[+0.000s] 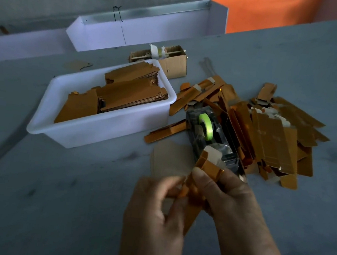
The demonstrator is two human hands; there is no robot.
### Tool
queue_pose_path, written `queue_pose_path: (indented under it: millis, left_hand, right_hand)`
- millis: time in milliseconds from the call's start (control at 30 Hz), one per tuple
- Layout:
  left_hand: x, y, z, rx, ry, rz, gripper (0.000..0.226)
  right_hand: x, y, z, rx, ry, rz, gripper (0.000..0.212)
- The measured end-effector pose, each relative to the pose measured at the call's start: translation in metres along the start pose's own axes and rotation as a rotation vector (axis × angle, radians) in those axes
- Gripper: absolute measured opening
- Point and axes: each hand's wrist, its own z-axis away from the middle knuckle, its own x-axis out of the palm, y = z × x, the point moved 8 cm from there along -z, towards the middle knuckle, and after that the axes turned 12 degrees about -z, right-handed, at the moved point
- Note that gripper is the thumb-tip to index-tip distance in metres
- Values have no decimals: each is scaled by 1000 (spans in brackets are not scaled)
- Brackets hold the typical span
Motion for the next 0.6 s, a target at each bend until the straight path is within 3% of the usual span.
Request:
queue_pose_path:
  millis: [67,100,167,267,400,533,600]
  left_hand:
    - [15,-28,-3,-315,-229,385,20]
    - [19,-35,-3,-386,-321,506,14]
    - [23,-38,-5,-423,-447,622,13]
    - [27,-31,-4,-396,-571,692,30]
    - [29,-26,-9,-353,-470,651,15]
    - [30,-23,-13,-425,-328,749,16]
    - [29,-21,-16,-440,-305,737,9]
  right_hand:
    - [4,1,2,0,-10,-19,25]
    - [7,0,3,0,-14,-38,25]
    - [9,1,4,24,-13,-84,21]
    - [11,7,5,125,-43,-158,19]
    - [6,-3,4,117,-40,-19,33]
    - [-22,-64,-1,-428,149,617,17]
    - [-35,-82,-8,-520,214,726,15]
